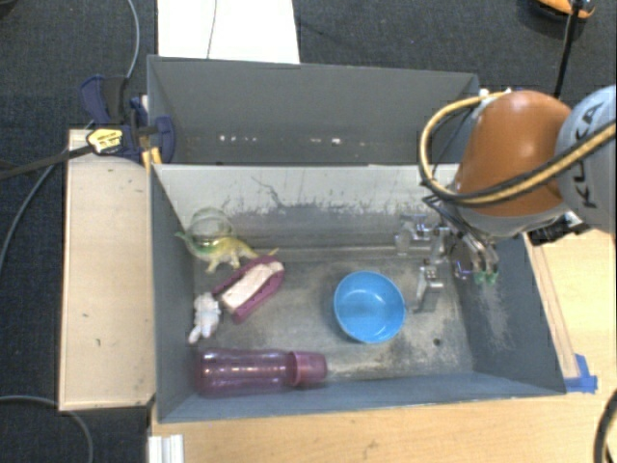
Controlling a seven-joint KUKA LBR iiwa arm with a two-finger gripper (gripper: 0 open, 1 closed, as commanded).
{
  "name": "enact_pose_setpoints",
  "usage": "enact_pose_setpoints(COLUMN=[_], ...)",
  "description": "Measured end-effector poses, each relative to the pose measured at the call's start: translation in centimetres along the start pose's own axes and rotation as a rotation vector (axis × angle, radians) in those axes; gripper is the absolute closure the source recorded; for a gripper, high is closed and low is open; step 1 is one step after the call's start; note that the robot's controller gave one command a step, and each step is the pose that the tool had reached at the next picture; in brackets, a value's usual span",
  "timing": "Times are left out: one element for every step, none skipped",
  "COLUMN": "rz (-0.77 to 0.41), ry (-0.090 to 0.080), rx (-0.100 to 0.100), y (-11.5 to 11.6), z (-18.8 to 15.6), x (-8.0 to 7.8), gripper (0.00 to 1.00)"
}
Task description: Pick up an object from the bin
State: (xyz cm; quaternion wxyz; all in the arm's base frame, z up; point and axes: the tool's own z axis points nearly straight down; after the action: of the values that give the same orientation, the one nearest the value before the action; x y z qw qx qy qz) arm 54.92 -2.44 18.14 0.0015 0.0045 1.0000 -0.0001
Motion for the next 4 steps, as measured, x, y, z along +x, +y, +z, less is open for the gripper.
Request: enact_pose_setpoints(rz=[0.000,-0.003,0.017,-0.040], ry=[0.000,-0.012,-0.004,-0.015], rx=[0.000,0.000,0.000,0.000], y=[0.0,0.7,3.4,4.4], z=[0.0,3.2,8.0,10.4], x=[0.0,0.5,-0.3,1.7], gripper=[0.00,0.00,0.00,1.00])
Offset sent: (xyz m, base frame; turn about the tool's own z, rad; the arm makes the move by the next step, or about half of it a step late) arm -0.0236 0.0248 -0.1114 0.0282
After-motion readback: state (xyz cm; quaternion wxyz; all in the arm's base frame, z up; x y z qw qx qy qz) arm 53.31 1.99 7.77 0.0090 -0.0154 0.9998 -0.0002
